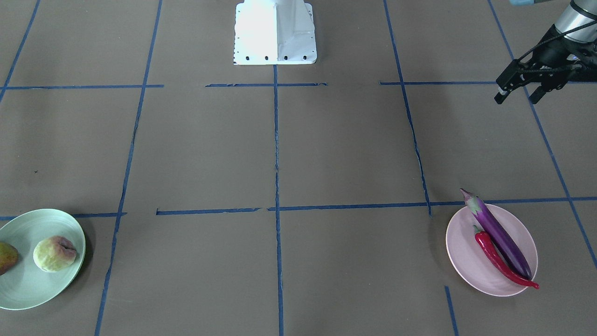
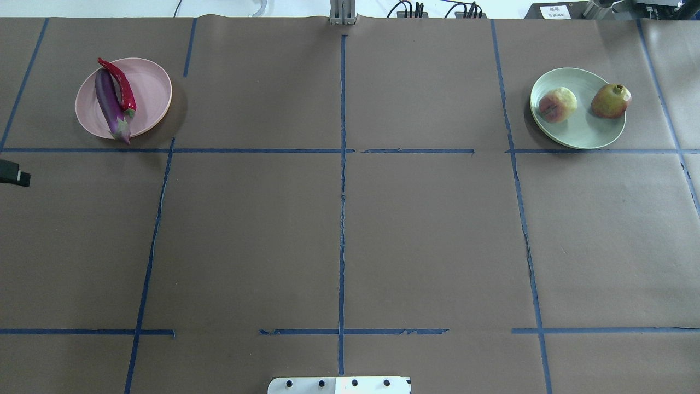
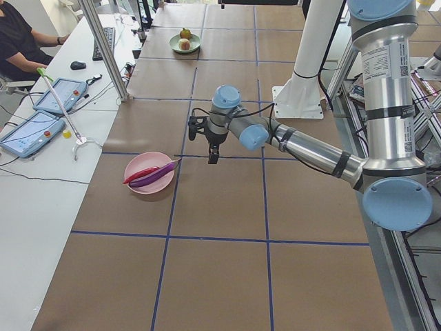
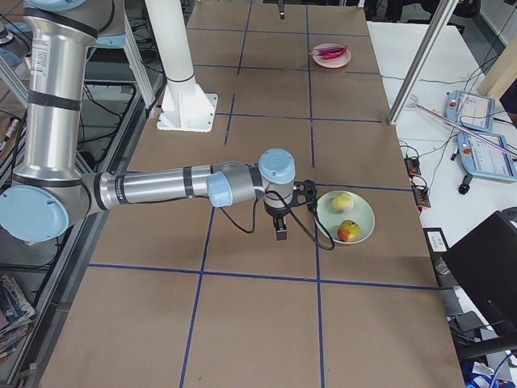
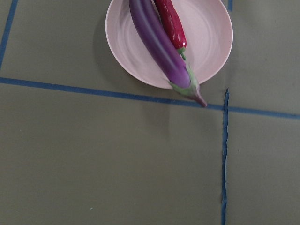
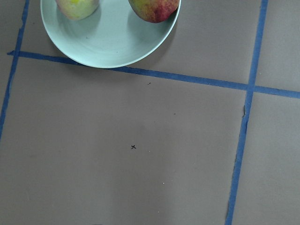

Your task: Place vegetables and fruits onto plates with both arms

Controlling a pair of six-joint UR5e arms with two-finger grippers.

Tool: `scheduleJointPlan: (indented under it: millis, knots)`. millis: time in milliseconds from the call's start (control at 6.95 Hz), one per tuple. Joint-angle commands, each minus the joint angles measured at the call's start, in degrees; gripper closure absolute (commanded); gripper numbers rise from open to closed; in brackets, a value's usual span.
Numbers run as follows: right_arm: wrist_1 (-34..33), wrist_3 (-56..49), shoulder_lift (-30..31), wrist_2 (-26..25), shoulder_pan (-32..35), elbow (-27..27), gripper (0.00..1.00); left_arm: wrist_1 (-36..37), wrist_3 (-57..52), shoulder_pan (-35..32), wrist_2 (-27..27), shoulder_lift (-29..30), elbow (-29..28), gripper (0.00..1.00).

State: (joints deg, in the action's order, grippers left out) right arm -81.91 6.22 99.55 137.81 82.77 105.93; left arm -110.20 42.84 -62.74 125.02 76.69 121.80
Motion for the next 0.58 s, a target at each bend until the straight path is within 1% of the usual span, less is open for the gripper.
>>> scheduleJointPlan:
  millis: [0, 144, 288, 432]
  knots:
    - [-1.92, -6.1, -0.06, 0.0, 3.44, -2.74, 0.0, 0.16, -20.86, -4.19, 2.76, -7.93, -0.07, 0.0]
    - [-4.38, -9.26, 0.21, 0.0, 4.23, -2.75, 0.0, 4.16, -31.92, -13.02, 7.39, -9.09, -2.25, 0.0]
    - [-5.01, -11.55, 1.17, 0.0, 5.02, -2.49, 0.0, 11.77, -40.55, -19.54, 10.65, -8.32, -3.31, 0.0]
    - [-4.84, -11.58, 2.92, -0.26, 5.29, -1.35, 0.0, 17.42, -41.51, -20.3, 10.6, -7.53, -2.02, 0.0]
